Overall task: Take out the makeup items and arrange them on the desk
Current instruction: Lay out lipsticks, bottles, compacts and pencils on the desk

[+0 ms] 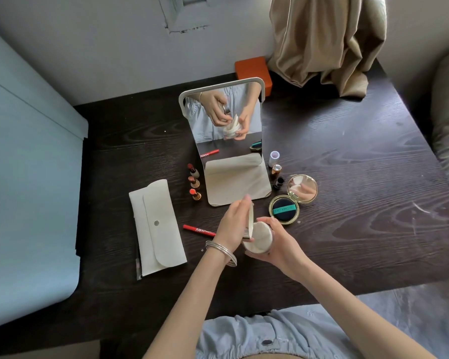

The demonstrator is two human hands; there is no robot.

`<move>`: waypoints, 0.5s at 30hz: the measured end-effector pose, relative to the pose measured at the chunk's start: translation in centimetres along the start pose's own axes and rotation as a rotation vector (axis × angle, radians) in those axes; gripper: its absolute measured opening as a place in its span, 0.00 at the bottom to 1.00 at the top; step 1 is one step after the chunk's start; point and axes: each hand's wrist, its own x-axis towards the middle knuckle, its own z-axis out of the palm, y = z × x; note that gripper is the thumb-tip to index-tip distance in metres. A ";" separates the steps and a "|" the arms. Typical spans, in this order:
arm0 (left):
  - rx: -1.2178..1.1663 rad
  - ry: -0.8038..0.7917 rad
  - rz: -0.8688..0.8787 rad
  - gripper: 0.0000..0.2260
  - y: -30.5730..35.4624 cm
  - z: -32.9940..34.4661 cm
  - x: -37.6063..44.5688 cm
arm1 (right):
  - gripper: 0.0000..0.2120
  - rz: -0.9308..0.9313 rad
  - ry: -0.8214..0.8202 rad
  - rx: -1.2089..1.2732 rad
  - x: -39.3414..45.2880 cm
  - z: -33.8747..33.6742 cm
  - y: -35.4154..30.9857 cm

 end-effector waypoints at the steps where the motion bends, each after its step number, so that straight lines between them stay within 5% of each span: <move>1: -0.007 0.025 -0.002 0.17 -0.1 -0.3 0.2 | 0.13 0.025 0.006 0.041 0.1 -0.1 -0.1; 4: -0.071 0.093 -0.066 0.20 -0.7 -1.6 0.7 | 0.18 0.037 0.006 0.065 0.0 0.0 -0.2; 8: -0.241 0.072 -0.188 0.22 -1.2 -2.9 0.9 | 0.37 0.010 -0.062 0.011 -0.2 0.0 -0.2; 15: -0.345 0.027 -0.294 0.22 -2.2 -3.4 0.6 | 0.36 -0.003 -0.188 0.000 -0.5 0.0 -0.6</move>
